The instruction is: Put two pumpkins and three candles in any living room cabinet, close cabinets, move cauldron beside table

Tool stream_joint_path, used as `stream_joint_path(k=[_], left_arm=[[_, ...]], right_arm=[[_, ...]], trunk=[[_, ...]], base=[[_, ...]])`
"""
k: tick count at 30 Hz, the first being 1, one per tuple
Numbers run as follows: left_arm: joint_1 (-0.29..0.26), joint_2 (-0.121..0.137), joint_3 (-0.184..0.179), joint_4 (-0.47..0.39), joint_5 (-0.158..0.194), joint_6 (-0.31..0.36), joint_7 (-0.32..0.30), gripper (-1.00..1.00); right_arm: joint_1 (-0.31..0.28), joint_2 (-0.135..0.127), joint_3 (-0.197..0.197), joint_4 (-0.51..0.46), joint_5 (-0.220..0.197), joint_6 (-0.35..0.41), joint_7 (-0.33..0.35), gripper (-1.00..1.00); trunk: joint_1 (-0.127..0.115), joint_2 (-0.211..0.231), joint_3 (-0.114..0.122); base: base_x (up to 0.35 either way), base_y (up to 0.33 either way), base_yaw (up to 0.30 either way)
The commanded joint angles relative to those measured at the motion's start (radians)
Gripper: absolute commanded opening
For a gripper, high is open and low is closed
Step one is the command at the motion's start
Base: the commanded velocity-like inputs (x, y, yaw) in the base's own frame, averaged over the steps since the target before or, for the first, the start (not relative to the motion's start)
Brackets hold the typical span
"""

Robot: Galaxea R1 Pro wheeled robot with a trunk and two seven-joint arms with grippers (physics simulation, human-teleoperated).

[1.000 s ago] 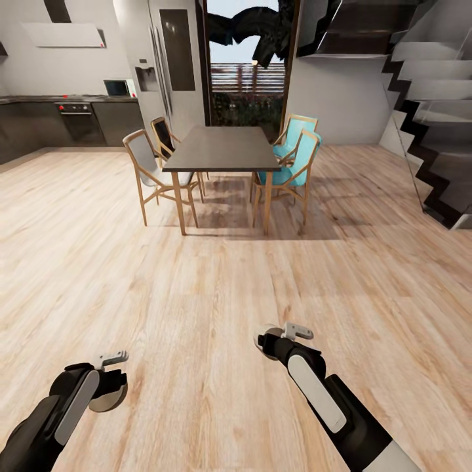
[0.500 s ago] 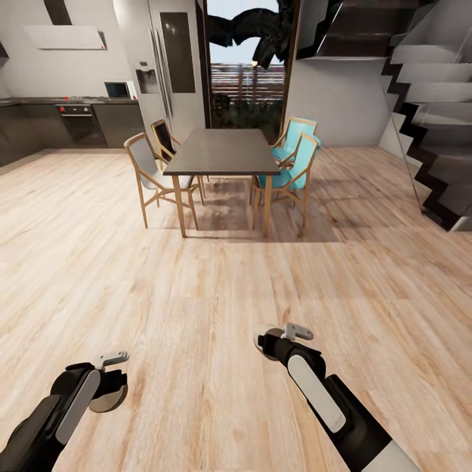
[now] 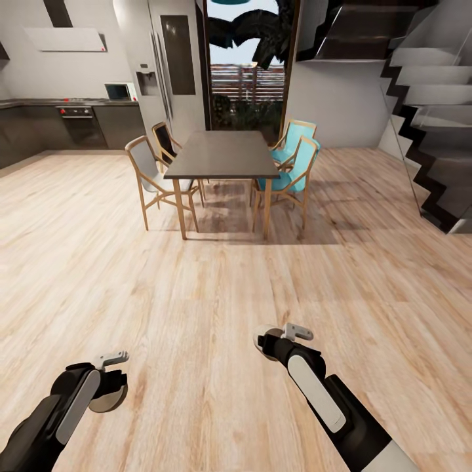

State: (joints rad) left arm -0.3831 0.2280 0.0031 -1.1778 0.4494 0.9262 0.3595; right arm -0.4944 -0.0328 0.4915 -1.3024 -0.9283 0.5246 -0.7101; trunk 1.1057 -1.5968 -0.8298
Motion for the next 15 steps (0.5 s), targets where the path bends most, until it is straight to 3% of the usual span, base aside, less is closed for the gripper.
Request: stream_joint_path(k=[1,15], left_arm=[[0.0,0.001,0.0,-0.002,0.011,0.003,0.008,-1.0],[0.0,0.0,0.0,-0.002,0.012,0.006,0.007,-1.0]], right_arm=[[-0.001,-0.001,0.002,-0.001,-0.008,0.0,-0.01,-1.0],[-0.001,-0.002,0.002,-0.012,-0.009,0.003,-0.011,-1.0]], trunk=[[-0.004,0.007,0.002],[-0.058,0.105,0.046]], base=[[0.0,0.0,0.0],[0.0,0.0,0.0]])
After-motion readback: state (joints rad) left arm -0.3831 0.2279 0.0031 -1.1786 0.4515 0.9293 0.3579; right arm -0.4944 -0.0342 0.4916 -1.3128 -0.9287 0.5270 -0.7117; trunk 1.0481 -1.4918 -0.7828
